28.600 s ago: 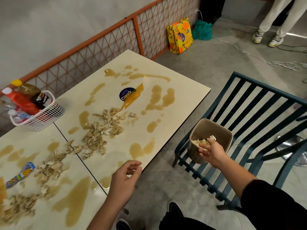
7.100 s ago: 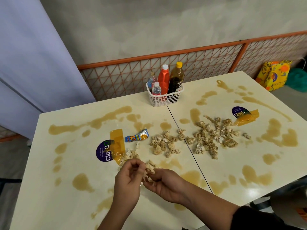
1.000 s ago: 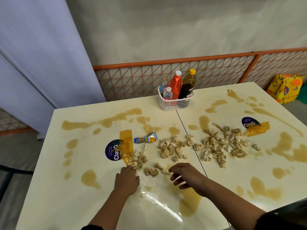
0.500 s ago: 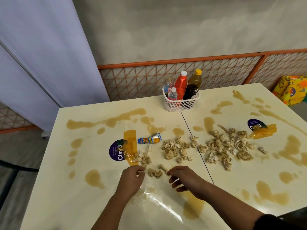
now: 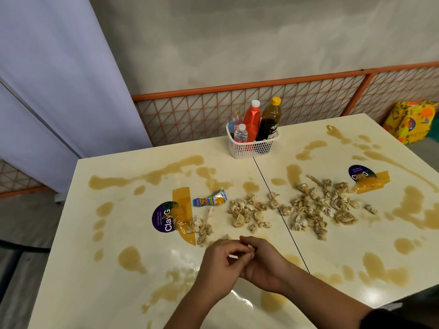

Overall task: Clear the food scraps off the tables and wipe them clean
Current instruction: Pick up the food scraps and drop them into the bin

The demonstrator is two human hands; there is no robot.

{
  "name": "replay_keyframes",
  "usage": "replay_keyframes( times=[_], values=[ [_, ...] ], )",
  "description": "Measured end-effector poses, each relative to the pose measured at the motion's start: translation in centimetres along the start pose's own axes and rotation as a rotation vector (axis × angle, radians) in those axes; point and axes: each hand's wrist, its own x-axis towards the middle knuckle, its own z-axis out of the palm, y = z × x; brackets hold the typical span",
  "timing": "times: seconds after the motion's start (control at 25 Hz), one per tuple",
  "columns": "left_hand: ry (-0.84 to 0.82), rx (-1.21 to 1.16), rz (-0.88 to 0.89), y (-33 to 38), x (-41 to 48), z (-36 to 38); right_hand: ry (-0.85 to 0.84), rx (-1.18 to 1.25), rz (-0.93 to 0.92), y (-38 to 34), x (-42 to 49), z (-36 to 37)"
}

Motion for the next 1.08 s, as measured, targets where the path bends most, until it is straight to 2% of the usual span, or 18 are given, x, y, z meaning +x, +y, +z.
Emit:
replay_keyframes(
  times=[0.08, 0.16, 0.32, 0.44, 0.64, 0.72, 0.8, 0.92, 1.0, 1.08],
  values=[
    [0.097, 0.193, 0.046, -1.1, 0.3, 0.4, -0.037, -0.003, -0.005, 0.1, -0.1, 0.1],
    [0.146, 0.275, 0.007, -1.8, 0.6, 0.8, -0.019, -0.050, -0.025, 0.3, 0.0, -0.2],
    [0.018, 0.072, -0.054, -1.8, 0.8, 1.2, 0.117, -0.194, -0.086, 0.4, -0.7, -0.7],
    [-0.067, 0.036, -0.060, -1.9, 0.8, 1.2, 0.230, -0.213, -0.111, 0.1, -1.3, -1.8],
    [-0.009, -0.006, -0.145, -2.7, 1.5, 1.4, 0.374, -0.088, -0.105, -1.1, -1.8, -4.4],
    [0.036, 0.095, -0.188, -5.2, 2.3, 1.3, 0.371, -0.057, -0.131, -1.7, -2.7, -5.3],
    [0.033, 0.321, -0.218, -8.7, 3.4, 0.7, 0.345, -0.040, -0.155, -2.1, -4.0, -6.3],
    [-0.129, 0.671, -0.312, -13.0, 5.2, 0.4, 0.340, 0.015, -0.207, -2.2, -5.8, -8.3],
    [-0.213, 0.759, -0.337, -13.9, 6.3, 0.5, 0.350, 0.086, -0.226, -2.1, -6.8, -10.0],
    [-0.217, 0.792, -0.307, -14.8, 6.9, 0.8, 0.350, 0.118, -0.217, -2.0, -7.9, -11.5]
  ],
)
